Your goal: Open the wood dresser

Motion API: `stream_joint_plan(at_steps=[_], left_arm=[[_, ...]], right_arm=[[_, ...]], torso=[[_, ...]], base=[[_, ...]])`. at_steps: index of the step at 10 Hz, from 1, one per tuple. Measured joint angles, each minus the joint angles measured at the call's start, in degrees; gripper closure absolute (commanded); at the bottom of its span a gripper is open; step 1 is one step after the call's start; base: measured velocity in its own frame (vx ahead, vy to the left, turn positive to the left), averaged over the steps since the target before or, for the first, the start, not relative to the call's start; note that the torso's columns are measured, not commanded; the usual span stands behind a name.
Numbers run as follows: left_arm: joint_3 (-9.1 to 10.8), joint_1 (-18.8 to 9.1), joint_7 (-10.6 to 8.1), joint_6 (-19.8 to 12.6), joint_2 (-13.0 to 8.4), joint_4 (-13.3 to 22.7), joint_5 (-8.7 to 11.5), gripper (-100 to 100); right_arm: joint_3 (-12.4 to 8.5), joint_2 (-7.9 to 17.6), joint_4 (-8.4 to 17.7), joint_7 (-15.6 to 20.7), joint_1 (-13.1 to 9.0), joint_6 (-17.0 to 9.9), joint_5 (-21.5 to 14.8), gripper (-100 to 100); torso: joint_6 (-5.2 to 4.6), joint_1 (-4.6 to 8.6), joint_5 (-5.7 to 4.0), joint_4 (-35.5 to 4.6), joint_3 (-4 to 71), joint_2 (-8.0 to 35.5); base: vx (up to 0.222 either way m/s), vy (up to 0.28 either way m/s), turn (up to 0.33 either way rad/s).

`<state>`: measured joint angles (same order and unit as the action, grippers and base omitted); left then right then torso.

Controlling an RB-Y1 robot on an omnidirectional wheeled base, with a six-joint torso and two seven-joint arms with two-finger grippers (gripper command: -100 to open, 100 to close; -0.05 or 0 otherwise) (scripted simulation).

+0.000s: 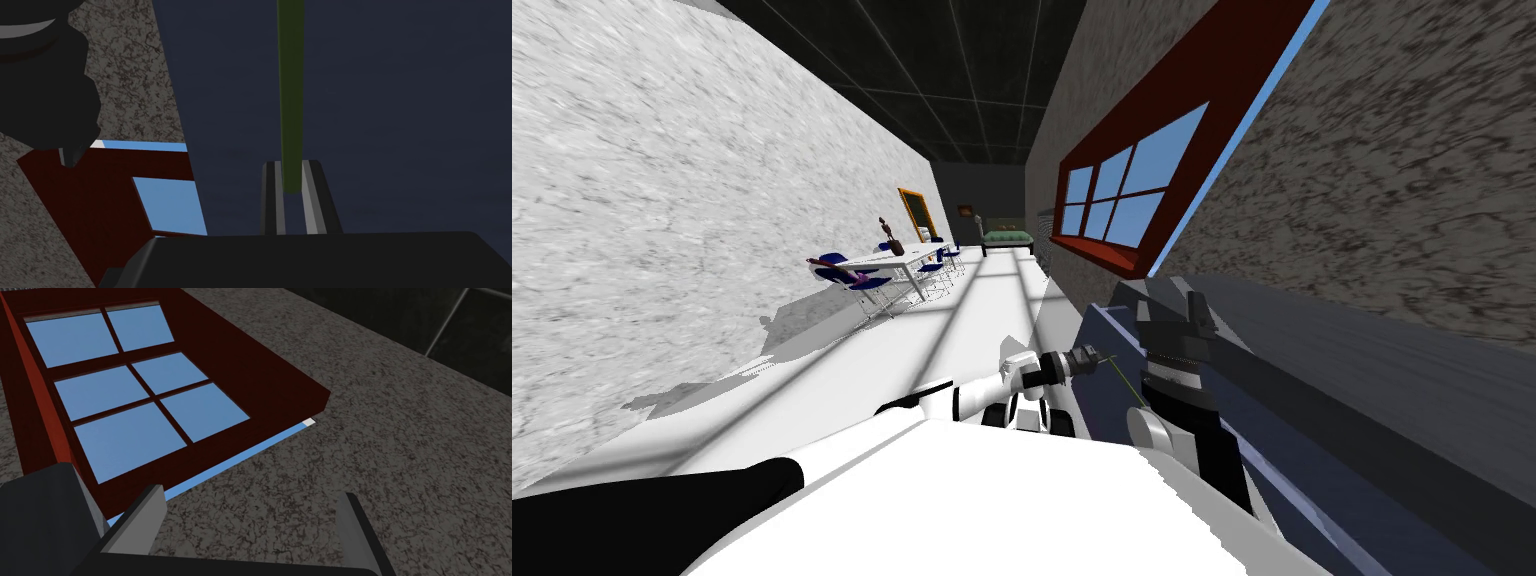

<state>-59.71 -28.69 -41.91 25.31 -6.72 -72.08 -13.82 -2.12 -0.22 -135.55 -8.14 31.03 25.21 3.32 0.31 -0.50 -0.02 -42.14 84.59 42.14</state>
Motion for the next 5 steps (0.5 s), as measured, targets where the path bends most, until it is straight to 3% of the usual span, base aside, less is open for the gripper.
stream_joint_plan(at_steps=[2,3,5], left_arm=[[-0.37,0.1,-0.40,0.0,-0.6,-0.6,0.0,100],[-0.45,0.1,-0.43,0.0,-0.7,-0.5,-0.1,-100],[-0.66,-1.7,-1.86,-1.6,-0.7,-1.7,0.2,-100]], right_arm=[[0.2,-0.2,0.1,0.0,0.3,0.0,0.0,0],[0.3,-0.3,0.2,0.0,0.4,0.0,0.0,0],[0.4,-0.3,0.2,0.0,0.4,0.0,0.0,0]], torso=[[0.02,0.40,0.05,-0.1,0.1,0.0],[-0.15,0.82,0.06,-0.2,0.2,0.0],[-0.28,0.81,-0.06,-0.1,0.1,0.0]], base=[[-0.044,0.141,0.017],[-0.021,0.037,0.037],[-0.025,0.019,0.051]])
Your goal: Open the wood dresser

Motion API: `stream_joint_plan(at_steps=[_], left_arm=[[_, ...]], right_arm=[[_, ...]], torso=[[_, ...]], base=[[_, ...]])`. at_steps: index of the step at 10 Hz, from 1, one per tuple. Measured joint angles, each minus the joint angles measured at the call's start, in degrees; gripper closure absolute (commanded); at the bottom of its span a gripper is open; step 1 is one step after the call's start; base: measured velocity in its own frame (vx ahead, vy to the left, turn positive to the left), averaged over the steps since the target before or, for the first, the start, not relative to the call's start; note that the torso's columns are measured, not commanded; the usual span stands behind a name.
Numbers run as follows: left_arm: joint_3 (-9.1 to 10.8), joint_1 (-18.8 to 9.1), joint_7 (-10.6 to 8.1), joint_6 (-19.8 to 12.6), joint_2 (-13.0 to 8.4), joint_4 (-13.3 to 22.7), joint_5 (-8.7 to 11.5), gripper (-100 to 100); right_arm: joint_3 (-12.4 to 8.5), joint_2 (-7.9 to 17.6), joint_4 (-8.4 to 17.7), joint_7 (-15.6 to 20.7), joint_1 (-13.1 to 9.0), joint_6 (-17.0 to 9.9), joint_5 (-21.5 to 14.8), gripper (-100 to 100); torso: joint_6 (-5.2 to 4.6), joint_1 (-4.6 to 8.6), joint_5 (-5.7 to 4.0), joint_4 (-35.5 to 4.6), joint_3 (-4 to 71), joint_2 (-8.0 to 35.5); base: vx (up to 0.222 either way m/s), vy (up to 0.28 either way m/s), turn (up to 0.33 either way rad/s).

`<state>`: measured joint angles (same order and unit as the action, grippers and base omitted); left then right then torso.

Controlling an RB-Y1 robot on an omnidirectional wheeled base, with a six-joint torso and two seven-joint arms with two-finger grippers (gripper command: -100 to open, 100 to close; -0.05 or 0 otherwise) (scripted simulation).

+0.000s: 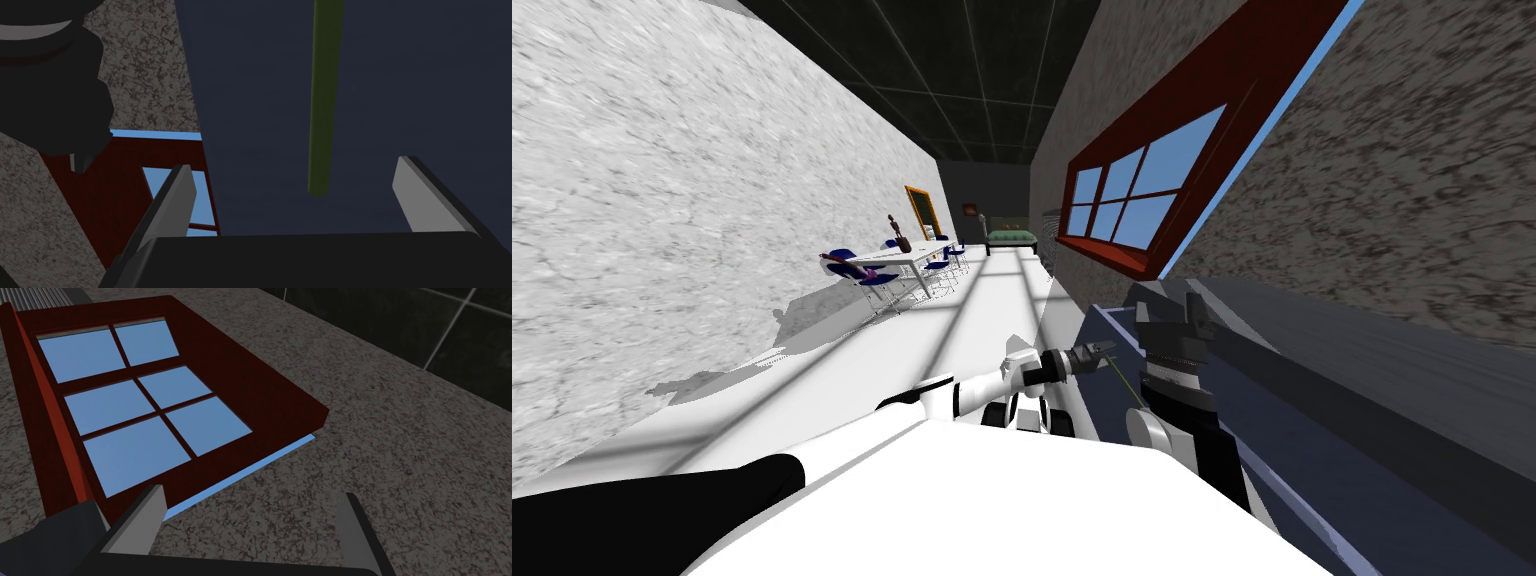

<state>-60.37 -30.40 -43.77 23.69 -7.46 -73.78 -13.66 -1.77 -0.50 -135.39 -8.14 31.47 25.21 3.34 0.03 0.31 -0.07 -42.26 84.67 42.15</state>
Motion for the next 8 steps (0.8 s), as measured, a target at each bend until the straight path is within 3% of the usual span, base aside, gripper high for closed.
stream_joint_plan(at_steps=[5,6,8], left_arm=[[-0.58,-5.5,-4.89,-4.9,-0.5,-3.6,0.7,-100],[-0.60,-5.6,-5.05,-5.0,-0.5,-3.6,0.7,0],[-0.62,-5.6,-5.03,-5.0,-0.5,-3.6,0.7,0]], right_arm=[[0.0,0.0,0.0,0.0,0.0,0.0,0.0,0],[0.0,0.0,0.0,0.0,0.0,0.0,0.0,0],[0.0,0.0,0.0,0.0,0.0,0.0,0.0,0]], torso=[[-0.02,-0.34,0.10,0.0,-0.1,0.1],[-0.02,-0.33,0.10,-0.1,-0.1,0.1],[-0.03,-0.31,0.08,0.0,-0.1,0.1]], base=[[-0.019,0.017,0.033],[0.000,0.000,0.000],[0.000,0.000,0.000]])
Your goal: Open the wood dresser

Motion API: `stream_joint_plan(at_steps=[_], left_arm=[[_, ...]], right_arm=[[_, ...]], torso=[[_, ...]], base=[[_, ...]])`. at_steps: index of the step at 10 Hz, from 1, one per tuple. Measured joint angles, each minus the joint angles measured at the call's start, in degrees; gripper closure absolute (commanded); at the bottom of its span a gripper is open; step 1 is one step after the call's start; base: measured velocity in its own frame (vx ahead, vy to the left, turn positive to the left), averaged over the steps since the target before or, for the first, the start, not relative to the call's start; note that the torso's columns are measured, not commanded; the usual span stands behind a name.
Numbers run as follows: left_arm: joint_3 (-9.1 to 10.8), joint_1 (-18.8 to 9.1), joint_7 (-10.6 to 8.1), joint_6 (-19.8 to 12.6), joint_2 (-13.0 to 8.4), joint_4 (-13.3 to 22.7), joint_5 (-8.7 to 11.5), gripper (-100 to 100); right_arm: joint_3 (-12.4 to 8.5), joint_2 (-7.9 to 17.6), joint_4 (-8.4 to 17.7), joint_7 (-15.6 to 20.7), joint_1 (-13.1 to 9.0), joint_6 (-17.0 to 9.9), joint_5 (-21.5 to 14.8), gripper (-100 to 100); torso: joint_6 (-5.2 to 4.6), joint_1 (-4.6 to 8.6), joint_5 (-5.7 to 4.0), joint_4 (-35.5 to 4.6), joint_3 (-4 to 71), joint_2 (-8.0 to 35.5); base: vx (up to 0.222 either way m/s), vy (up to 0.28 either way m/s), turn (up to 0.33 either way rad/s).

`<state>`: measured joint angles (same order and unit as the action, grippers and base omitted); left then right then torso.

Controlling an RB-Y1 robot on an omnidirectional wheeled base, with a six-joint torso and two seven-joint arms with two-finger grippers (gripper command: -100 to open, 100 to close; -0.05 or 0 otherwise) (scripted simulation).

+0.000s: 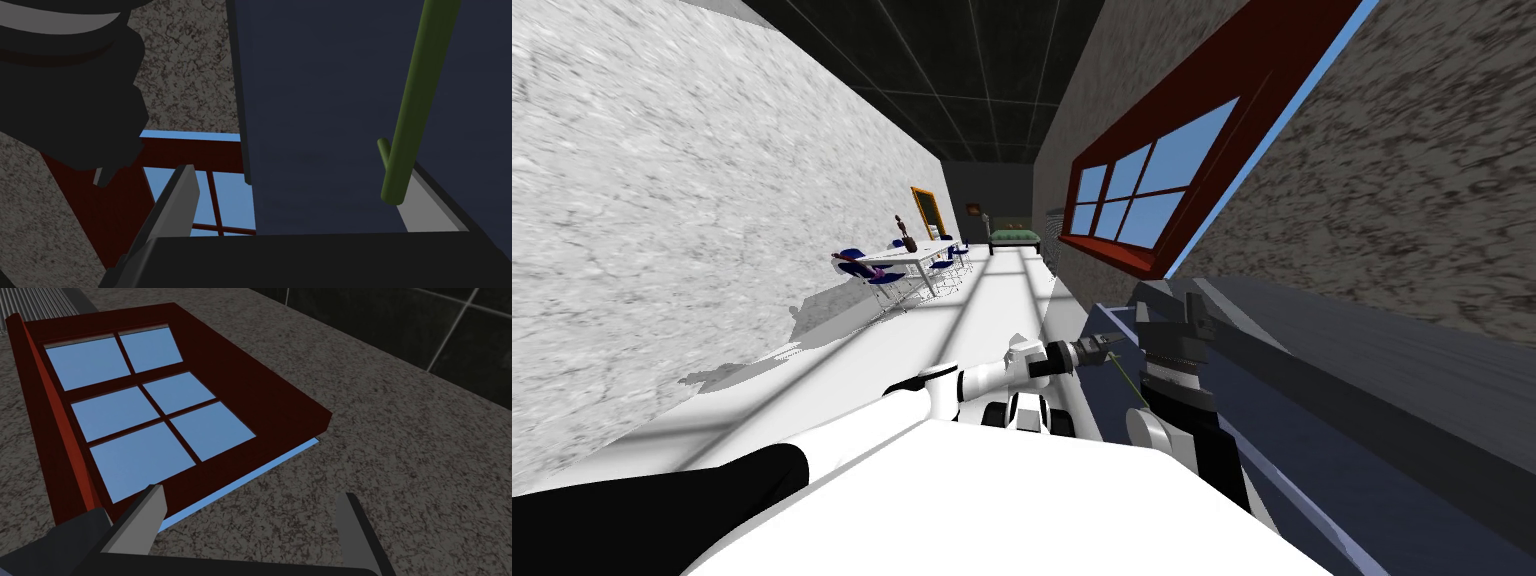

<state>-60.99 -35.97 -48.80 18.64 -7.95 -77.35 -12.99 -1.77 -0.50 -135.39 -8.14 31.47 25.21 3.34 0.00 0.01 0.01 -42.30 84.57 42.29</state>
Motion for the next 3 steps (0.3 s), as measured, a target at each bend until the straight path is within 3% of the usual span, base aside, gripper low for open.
stream_joint_plan(at_steps=[3], left_arm=[[0.00,0.0,0.00,0.0,0.0,0.0,0.0,0]], right_arm=[[0.0,0.0,0.0,0.0,0.0,0.0,0.0,0]], torso=[[0.00,-0.01,-0.01,0.0,0.0,0.0]], base=[[0.000,0.000,0.000]])
